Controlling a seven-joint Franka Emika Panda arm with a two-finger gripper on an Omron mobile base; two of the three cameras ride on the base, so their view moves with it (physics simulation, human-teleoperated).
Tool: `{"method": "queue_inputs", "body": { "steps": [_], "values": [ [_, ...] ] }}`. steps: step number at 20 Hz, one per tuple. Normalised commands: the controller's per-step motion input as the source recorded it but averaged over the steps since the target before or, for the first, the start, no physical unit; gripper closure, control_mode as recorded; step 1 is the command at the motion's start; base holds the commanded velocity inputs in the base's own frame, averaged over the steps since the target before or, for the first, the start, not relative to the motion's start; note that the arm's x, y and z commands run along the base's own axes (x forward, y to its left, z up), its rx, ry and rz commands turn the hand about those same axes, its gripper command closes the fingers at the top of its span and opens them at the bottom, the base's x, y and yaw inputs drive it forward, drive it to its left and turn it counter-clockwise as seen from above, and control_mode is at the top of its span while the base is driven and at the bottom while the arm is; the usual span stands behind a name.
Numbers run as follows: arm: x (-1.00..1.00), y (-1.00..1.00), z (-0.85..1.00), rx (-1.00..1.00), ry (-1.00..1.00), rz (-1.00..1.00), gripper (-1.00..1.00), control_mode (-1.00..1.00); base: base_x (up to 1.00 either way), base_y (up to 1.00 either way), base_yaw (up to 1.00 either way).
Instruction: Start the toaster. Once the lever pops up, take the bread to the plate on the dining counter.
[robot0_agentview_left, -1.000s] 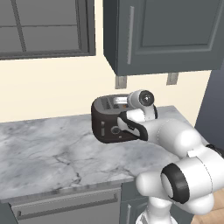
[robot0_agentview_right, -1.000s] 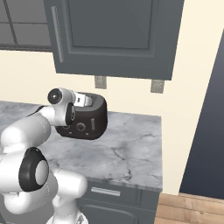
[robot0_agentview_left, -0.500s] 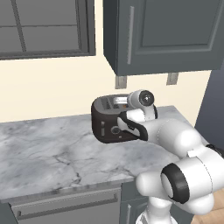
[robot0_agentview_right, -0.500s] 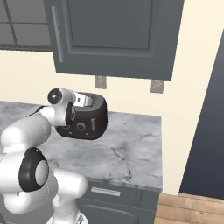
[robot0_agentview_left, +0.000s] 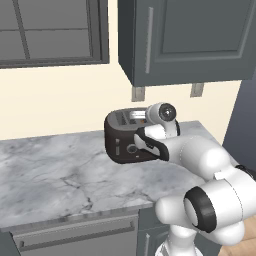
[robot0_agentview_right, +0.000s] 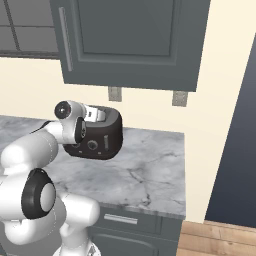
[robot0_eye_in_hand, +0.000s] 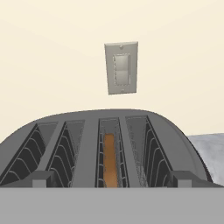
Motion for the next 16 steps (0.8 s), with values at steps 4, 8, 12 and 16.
{"method": "queue_inputs", "body": {
  "steps": [4, 8, 12, 16],
  "values": [
    [0.00, 0.00, 0.00, 0.00, 0.00, 0.00, -1.00, -1.00, 0.00, 0.00, 0.00],
    [0.00, 0.00, 0.00, 0.00, 0.00, 0.00, -1.00, -1.00, 0.00, 0.00, 0.00],
    [0.00, 0.00, 0.00, 0.00, 0.00, 0.00, -1.00, -1.00, 0.00, 0.00, 0.00],
    [0.00, 0.00, 0.00, 0.00, 0.00, 0.00, -1.00, -1.00, 0.00, 0.00, 0.00]
  ]
}}
